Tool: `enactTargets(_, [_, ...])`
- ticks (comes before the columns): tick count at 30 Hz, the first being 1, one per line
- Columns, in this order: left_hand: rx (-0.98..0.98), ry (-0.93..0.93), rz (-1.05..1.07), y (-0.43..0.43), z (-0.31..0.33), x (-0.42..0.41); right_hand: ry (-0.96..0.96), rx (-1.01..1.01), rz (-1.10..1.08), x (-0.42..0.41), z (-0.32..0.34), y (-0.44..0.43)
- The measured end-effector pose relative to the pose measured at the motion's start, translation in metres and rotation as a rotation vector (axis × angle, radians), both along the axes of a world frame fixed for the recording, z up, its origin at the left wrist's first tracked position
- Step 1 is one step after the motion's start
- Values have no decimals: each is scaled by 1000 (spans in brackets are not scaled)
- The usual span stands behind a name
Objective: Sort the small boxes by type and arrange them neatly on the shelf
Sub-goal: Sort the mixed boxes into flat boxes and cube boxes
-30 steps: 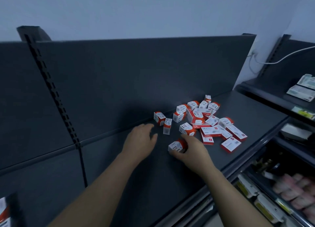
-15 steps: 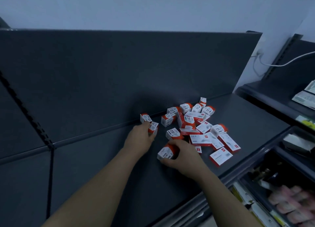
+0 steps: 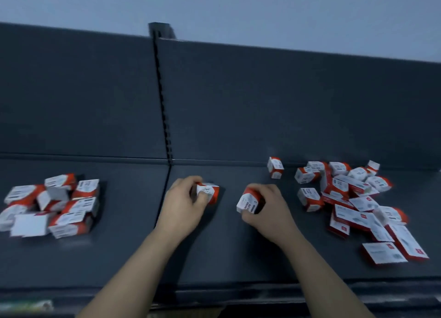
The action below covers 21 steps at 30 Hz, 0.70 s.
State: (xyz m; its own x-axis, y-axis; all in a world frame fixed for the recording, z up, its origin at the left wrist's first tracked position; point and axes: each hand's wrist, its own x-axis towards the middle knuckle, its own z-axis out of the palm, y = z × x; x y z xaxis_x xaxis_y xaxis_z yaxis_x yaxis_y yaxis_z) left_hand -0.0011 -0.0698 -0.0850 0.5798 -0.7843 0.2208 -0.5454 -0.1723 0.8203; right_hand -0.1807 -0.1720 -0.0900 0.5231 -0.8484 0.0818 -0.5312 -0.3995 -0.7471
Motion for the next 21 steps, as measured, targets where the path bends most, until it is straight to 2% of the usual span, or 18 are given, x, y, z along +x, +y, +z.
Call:
enactTargets(7, [-4, -45, 249, 83, -3, 70, -91, 48, 193, 85, -4, 50])
enactTargets(12, [51, -133, 339, 136, -3, 117, -61, 54, 273, 145, -7, 91])
enactTargets(15, [84, -176, 348, 162, -5, 143, -19, 73, 298, 175, -10, 112])
enactTargets(21, [74, -165, 220, 186, -15, 175, 17, 58, 324, 217, -22, 142])
